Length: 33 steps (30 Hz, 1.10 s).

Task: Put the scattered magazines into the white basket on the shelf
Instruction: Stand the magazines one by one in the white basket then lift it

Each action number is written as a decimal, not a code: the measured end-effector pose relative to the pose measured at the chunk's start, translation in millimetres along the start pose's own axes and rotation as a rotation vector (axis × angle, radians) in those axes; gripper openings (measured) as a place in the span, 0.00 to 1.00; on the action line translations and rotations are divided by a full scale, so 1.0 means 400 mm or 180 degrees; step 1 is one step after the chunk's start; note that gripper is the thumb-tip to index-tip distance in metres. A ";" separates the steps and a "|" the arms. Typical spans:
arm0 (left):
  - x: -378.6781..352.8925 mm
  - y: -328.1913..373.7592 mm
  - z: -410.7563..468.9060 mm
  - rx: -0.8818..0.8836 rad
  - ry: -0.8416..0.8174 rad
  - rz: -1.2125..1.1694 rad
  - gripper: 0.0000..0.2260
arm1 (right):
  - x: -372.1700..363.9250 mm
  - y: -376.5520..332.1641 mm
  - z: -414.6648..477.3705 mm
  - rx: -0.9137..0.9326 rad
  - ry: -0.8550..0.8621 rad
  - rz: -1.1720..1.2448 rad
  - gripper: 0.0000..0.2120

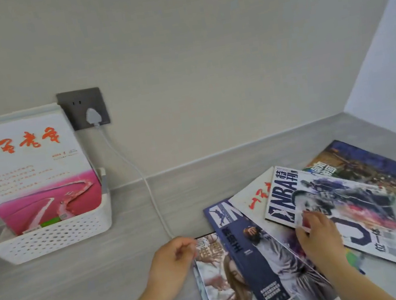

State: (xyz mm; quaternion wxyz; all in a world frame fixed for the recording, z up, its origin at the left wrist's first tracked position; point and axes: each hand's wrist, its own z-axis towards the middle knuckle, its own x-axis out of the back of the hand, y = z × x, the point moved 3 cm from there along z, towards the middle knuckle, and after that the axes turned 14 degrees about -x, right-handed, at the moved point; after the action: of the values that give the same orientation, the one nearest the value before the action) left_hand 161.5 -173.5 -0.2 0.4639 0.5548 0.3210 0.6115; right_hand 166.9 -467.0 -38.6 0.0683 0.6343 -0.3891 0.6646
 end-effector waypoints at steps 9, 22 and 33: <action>-0.276 0.006 0.057 0.0019 -0.0525 0.1017 0.10 | 0.009 0.193 0.106 -0.0039 0.0092 -0.0543 0.22; -0.552 0.044 0.232 0.0319 -0.1460 0.2135 0.27 | -0.012 0.209 0.123 0.0059 0.0132 -0.0354 0.23; -0.560 0.077 0.250 0.1530 -0.0463 -0.0225 0.09 | -0.008 0.213 0.117 0.0187 0.0002 -0.0247 0.21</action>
State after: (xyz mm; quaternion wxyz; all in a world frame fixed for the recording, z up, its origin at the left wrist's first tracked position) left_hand 242.4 -403.9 -39.6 0.3617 0.6800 0.4422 0.4595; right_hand 154.7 -552.6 -83.4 0.0754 0.6504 -0.3445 0.6728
